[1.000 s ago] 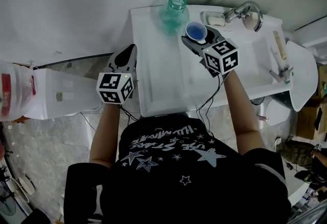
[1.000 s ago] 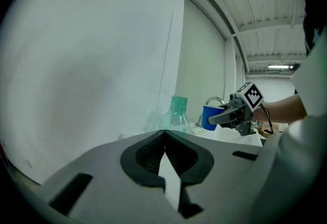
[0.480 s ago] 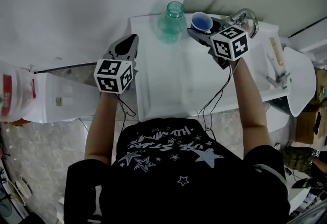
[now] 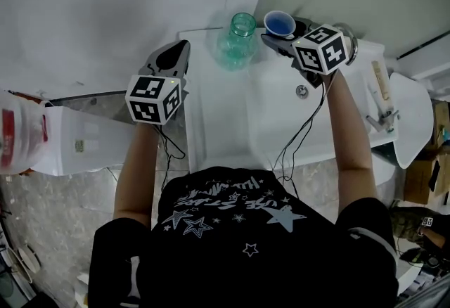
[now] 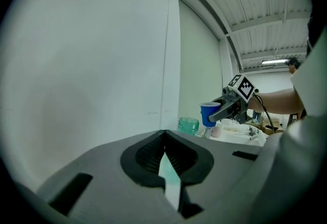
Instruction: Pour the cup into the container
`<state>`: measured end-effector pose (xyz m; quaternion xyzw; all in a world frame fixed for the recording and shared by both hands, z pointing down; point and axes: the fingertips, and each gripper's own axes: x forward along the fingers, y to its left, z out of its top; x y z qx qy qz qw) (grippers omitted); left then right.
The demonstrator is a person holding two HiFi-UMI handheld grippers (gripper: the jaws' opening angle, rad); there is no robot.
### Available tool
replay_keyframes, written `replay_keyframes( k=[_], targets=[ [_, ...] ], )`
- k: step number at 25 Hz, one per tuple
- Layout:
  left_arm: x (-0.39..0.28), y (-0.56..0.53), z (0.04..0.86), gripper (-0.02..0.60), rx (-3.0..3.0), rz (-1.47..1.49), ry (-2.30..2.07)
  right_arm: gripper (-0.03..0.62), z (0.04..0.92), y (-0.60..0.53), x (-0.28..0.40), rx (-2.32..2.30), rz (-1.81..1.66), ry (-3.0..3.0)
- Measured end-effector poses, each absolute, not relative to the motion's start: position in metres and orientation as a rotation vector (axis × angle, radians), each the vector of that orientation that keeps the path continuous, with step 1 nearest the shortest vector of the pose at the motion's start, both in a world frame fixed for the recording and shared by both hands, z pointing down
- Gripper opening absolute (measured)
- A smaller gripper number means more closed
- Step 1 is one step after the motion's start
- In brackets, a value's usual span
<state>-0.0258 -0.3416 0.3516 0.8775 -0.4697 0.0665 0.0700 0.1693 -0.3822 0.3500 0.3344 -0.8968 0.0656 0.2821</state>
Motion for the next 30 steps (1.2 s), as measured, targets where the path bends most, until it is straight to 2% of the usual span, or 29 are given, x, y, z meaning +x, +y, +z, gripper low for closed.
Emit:
replay_keyframes(
  k=[30],
  targets=[
    [-0.018,-0.38,0.367,0.011,2.621,0.197,-1.367,0.282,0.362,-0.426,0.165,0.716,-0.225,-2.027]
  ],
)
